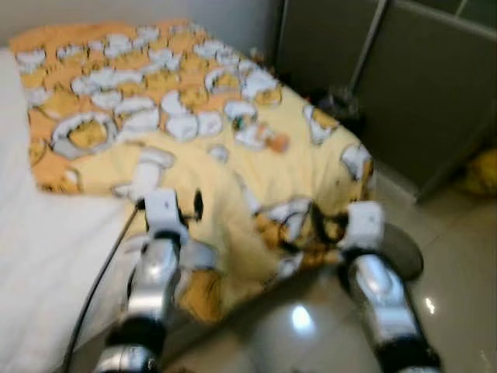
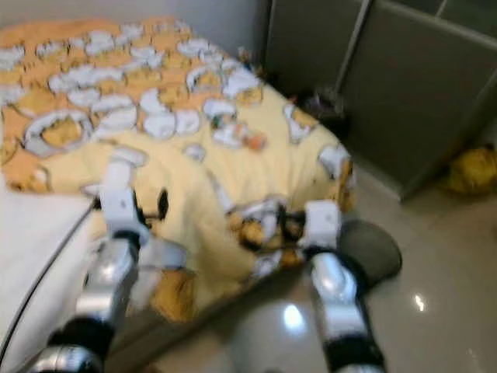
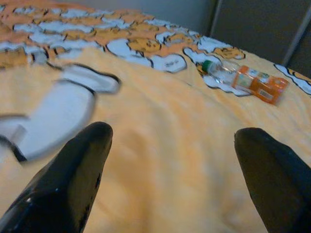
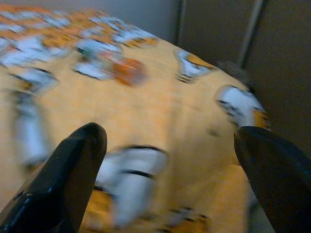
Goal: Clean up the room
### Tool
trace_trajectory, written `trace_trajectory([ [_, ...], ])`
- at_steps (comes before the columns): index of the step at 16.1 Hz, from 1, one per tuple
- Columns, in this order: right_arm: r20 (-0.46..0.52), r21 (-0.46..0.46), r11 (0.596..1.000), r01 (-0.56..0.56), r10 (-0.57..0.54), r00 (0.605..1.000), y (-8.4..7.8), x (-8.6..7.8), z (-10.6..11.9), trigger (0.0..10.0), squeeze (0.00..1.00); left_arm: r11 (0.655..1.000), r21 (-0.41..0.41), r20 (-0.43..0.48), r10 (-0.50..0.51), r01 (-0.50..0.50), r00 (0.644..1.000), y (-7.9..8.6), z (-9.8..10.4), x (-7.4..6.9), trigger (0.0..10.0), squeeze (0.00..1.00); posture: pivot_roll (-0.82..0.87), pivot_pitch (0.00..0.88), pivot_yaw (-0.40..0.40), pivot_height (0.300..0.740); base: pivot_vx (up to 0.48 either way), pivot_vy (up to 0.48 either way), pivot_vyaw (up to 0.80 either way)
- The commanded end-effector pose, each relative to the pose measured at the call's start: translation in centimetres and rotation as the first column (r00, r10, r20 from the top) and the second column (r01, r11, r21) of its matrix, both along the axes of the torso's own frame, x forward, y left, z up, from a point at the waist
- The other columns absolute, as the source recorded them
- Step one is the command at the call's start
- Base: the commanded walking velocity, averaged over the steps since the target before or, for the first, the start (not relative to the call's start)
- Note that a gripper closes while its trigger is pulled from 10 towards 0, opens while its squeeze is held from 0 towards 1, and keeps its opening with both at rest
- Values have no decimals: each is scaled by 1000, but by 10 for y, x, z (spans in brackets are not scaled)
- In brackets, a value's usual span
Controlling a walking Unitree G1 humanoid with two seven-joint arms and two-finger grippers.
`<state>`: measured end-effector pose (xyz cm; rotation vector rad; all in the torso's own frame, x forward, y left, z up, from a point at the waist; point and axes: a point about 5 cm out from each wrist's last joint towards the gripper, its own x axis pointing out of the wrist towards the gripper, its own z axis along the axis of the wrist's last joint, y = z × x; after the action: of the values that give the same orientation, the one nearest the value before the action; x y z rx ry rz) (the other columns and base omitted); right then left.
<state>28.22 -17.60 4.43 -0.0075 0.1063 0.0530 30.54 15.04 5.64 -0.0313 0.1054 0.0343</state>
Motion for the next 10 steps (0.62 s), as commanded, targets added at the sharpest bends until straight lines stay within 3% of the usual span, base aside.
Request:
trace_trajectory([
  [1,38,17,1000,4,-4,999,0,3,7,10000,0,999,32,7,5,-5,1000,2,5,4,10000,0,52,0,-29,740,255,-405,581],
  [5,30,17,999,-38,37,999,2,-3,4,10000,0,998,51,-3,43,-43,999,6,2,1,10000,0,48,0,-23,740,254,-404,570],
  [7,31,15,996,-86,85,996,11,-3,5,10000,0,997,40,-2,72,-72,997,7,2,1,10000,0,51,0,-26,740,249,-407,563],
  [8,53,30,995,-93,91,994,13,-9,9,10000,0,998,50,50,46,-49,998,8,8,-2,10000,0,55,0,-37,740,255,-405,569],
  [9,75,43,994,-103,99,992,12,-27,12,10000,0,996,86,119,-36,25,992,12,16,-15,10000,0,58,0,-48,740,0,-416,538],
  [10,70,27,992,-122,119,990,8,-43,11,10000,0,991,101,127,-102,89,987,16,15,-30,10000,0,58,0,-51,740,247,-409,513],
])
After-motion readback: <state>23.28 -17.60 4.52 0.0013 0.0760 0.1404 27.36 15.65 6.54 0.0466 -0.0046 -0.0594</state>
